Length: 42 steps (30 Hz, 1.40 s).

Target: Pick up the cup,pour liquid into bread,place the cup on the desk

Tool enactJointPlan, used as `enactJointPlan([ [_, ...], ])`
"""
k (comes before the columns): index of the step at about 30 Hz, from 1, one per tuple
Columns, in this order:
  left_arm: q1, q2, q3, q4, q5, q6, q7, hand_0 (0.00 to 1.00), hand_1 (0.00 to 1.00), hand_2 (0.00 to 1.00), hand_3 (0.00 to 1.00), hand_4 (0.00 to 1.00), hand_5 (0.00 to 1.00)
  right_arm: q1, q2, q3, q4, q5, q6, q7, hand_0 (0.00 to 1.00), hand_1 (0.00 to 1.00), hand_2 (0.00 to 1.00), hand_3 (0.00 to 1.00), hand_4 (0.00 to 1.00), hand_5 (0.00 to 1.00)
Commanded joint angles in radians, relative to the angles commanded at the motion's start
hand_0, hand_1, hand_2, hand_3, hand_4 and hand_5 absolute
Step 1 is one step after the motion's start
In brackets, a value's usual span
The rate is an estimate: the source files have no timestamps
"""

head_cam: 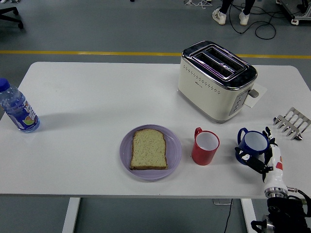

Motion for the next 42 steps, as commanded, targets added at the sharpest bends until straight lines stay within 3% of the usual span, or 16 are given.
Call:
enactJointPlan([
  [15,0.007,-0.004,0.011,0.0,-0.005,0.0,0.0,0.633,0.641,0.652,0.503,0.24,0.862,0.026,0.0,-0.046,-0.047,0.09,-0.005,0.051,0.964,0.844,0.932,0.981,0.969,0.063],
  [34,0.011,-0.008,0.018,0.0,-0.005,0.0,0.0,0.633,0.641,0.652,0.504,0.24,0.862,0.067,0.015,-0.048,-0.116,0.1,-0.015,0.064,0.96,0.832,0.925,0.967,0.964,0.08],
  [35,0.01,-0.008,0.017,0.0,-0.006,0.0,0.0,0.633,0.641,0.651,0.504,0.24,0.862,0.07,0.016,-0.048,-0.12,0.102,-0.014,0.066,0.949,0.806,0.912,0.91,0.957,0.08],
  [40,0.007,-0.008,0.011,0.0,-0.003,0.0,0.0,0.633,0.641,0.651,0.504,0.24,0.862,0.081,0.02,-0.047,-0.133,0.119,-0.01,0.076,0.949,0.806,0.912,0.91,0.957,0.08],
  [42,0.006,-0.008,0.009,0.0,-0.003,0.0,0.0,0.633,0.641,0.652,0.503,0.24,0.862,0.085,0.02,-0.048,-0.136,0.122,-0.01,0.078,0.932,0.787,0.87,0.884,0.959,0.088],
])
